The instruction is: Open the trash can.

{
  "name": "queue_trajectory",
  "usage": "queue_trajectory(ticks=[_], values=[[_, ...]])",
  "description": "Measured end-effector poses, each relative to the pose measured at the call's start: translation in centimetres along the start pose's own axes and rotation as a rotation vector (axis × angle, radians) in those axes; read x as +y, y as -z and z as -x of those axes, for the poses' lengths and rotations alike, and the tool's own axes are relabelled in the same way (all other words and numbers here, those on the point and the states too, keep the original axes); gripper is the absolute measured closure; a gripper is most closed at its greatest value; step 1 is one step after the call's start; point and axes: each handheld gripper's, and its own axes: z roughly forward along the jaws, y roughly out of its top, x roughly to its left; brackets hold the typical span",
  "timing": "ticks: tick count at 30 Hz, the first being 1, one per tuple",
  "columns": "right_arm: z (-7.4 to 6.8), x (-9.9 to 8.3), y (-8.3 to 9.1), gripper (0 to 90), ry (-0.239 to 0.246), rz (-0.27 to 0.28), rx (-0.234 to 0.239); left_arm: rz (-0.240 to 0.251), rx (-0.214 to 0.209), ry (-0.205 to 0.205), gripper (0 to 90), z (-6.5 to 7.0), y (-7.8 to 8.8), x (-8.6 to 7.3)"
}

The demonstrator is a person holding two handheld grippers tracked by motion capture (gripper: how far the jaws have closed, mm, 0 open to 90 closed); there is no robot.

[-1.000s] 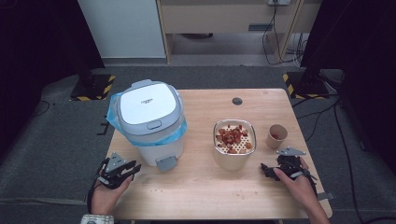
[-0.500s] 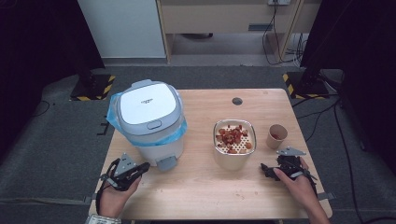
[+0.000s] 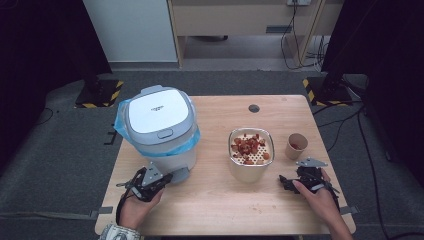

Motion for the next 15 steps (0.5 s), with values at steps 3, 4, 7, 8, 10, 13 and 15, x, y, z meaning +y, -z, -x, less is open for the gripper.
queue_trajectory(ticks=[3,4,7,8,10,13,15], values=[[0.0,0.0,0.0,1.7,0.0,0.0,0.0,-0.03,0.009,-0.053,89.6,0.5,-0.9,0.4],[0.0,0.0,0.0,1.7,-0.001,0.0,0.0,-0.039,0.018,-0.07,89.6,0.7,-1.3,0.6],[0.0,0.0,0.0,1.7,0.002,0.001,0.0,-0.053,0.034,-0.096,89.5,0.9,-2.1,0.9],[0.0,0.0,0.0,1.7,0.003,0.001,0.0,-0.063,0.04,-0.107,89.6,1.0,-2.3,1.0],[0.0,0.0,0.0,1.7,0.003,0.001,0.0,-0.081,0.05,-0.128,89.6,1.0,-2.6,1.0],[0.0,0.0,0.0,1.7,0.003,0.0,0.0,-0.09,0.06,-0.14,89.5,1.1,-2.8,1.0],[0.0,0.0,0.0,1.7,0.002,0.001,0.001,-0.094,0.059,-0.143,89.6,1.1,-2.8,1.0]])
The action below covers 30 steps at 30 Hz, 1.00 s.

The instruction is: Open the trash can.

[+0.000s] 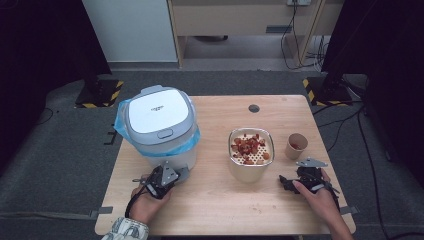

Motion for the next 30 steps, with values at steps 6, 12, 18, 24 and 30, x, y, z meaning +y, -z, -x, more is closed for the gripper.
queue_trajectory(ticks=[6,12,18,24,30], values=[[0.0,0.0,0.0,1.7,0.002,-0.001,0.0,-0.007,-0.005,0.02,89.7,0.0,-0.2,-0.2],[0.0,-0.1,0.0,1.7,0.005,0.002,-0.002,-0.014,-0.001,0.018,89.8,0.1,-0.3,-0.2],[0.0,-0.1,0.0,1.7,0.005,0.002,-0.002,-0.019,-0.005,0.02,89.8,0.1,-0.5,-0.2],[0.0,-0.1,0.0,1.7,0.005,0.002,-0.001,-0.025,-0.01,0.021,89.7,0.1,-0.6,-0.3],[0.0,-0.1,0.0,1.7,0.004,0.001,-0.001,-0.057,-0.019,0.011,89.8,0.1,-1.1,-0.4]])
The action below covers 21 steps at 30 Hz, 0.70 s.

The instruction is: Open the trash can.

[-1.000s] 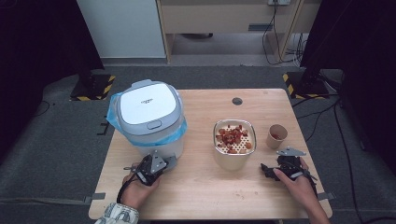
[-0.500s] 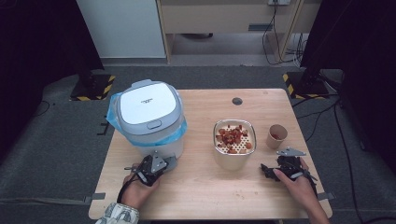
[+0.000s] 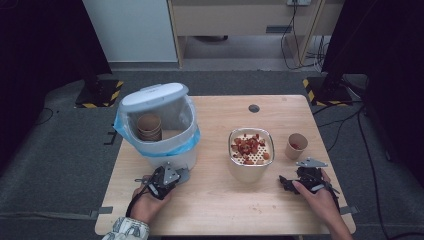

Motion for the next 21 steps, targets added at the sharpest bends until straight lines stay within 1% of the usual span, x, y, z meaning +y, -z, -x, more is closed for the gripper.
queue_trajectory(ticks=[2,7,12,13,14,16,21], values=[[0.0,0.01,0.0,1.6,0.0,0.0,0.0,-0.005,0.002,-0.005,89.8,0.05,-0.11,0.01],[0.0,0.03,0.0,1.6,-0.002,-0.003,0.002,-0.007,-0.005,0.007,89.8,-0.02,-0.18,-0.05],[0.07,0.07,-0.03,2.2,0.005,-0.001,0.01,-0.006,-0.006,0.009,89.9,-0.03,-0.19,-0.06],[0.12,0.14,0.02,4.5,0.008,-0.002,0.008,-0.004,-0.006,0.006,89.9,-0.07,-0.18,-0.07],[0.12,0.14,0.02,4.5,0.008,-0.002,0.008,-0.004,-0.006,0.006,89.8,-0.07,-0.18,-0.07],[0.15,0.22,0.12,6.1,0.023,-0.002,0.0,-0.005,-0.007,0.009,89.8,-0.03,-0.19,-0.07],[0.16,0.28,0.21,6.9,0.024,-0.002,-0.016,-0.004,-0.008,0.005,89.8,-0.1,-0.18,-0.08]])
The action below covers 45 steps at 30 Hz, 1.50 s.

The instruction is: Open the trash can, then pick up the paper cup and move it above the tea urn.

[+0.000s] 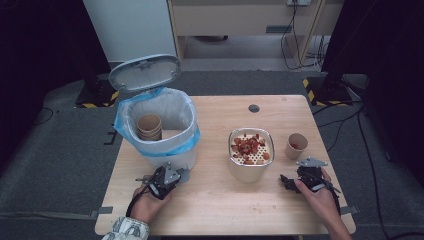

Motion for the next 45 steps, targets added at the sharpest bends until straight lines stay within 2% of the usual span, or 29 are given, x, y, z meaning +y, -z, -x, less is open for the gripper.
queue_trajectory(ticks=[3,7,13,19,20,23,26,31,37,40,45], values=[[0.1,0.1,0.1,7.0,0.001,0.006,-0.007,0.0,0.0,0.001,89.8,0.0,0.0,0.0],[0.4,0.3,0.6,8.2,-0.017,0.058,-0.023,0.0,-0.001,0.003,89.8,0.0,0.0,0.0],[1.2,0.6,1.3,10.2,-0.099,0.126,-0.037,-0.002,-0.003,0.007,89.9,-0.1,0.0,0.0],[1.6,1.4,2.2,9.5,-0.108,0.17,-0.057,0.002,-0.005,0.011,89.9,-0.1,0.0,0.0],[1.9,1.9,2.5,9.3,-0.123,0.192,-0.049,0.0,-0.003,0.009,89.9,-0.1,0.0,0.0],[2.3,2.5,2.6,9.3,-0.117,0.195,-0.056,0.0,-0.005,0.01,89.9,-0.1,0.0,0.0],[2.7,3.0,2.4,9.4,-0.134,0.195,-0.052,-0.001,-0.006,0.011,89.9,-0.1,0.0,0.0],[3.1,3.4,1.8,9.5,-0.126,0.18,-0.065,0.003,-0.006,0.011,89.9,-0.1,0.0,0.0],[3.7,4.3,0.4,10.4,-0.157,0.202,-0.071,0.001,-0.005,0.008,89.9,-0.1,0.0,0.0],[3.8,4.6,-0.3,10.6,-0.142,0.205,-0.094,0.001,-0.005,0.008,89.9,-0.1,0.0,0.0],[4.2,5.1,-1.2,11.7,-0.163,0.22,-0.105,0.001,-0.004,0.008,89.9,-0.1,0.0,0.0]])
